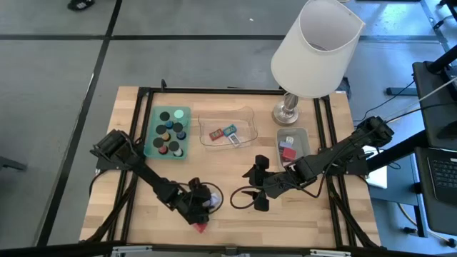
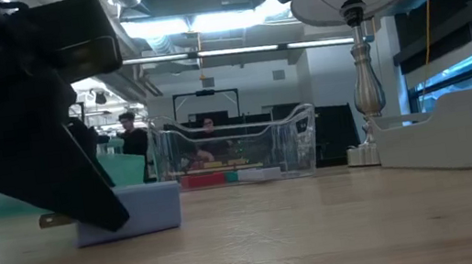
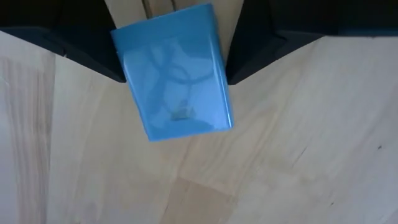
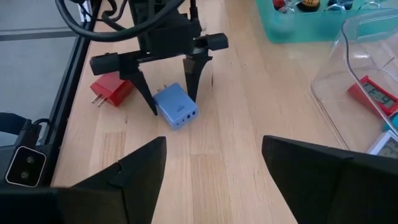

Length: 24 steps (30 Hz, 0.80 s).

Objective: Pick & Place Office items
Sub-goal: Put the blue charger adapter into the gray bin

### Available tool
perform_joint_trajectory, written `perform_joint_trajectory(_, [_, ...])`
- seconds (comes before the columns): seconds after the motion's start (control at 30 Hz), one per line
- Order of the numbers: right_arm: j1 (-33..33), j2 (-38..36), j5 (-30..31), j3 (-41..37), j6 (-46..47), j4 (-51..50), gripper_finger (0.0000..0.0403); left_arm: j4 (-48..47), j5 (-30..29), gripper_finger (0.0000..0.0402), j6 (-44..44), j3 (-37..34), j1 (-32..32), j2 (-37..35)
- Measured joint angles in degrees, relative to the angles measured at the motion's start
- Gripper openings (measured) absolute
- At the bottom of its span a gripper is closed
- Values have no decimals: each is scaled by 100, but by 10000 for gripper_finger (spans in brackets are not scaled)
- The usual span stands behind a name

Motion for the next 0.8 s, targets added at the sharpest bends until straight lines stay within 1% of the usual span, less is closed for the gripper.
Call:
perform_joint_trajectory(0.2, [0,0,0,2,0,-44,268,91,-21,215,185,0,4,9])
perform_joint_trajectory(0.27, [0,0,0,2,0,-44,268,171,-86,213,400,-6,9,17])
perform_joint_trajectory(0.4, [0,-68,-22,2,12,-204,268,369,-257,213,1111,62,178,36])
perform_joint_trajectory(0.53, [3,-288,-10,2,328,-682,268,436,-702,213,1621,287,616,32])
perform_joint_trajectory(0.6, [26,-413,92,2,514,-868,268,473,-769,214,1886,399,942,32])
perform_joint_trajectory(0.67, [80,-529,287,2,647,-1105,268,729,-533,215,2202,513,1315,54])
perform_joint_trajectory(0.8, [209,-726,590,2,892,-1418,268,1263,318,216,2652,851,1958,360])
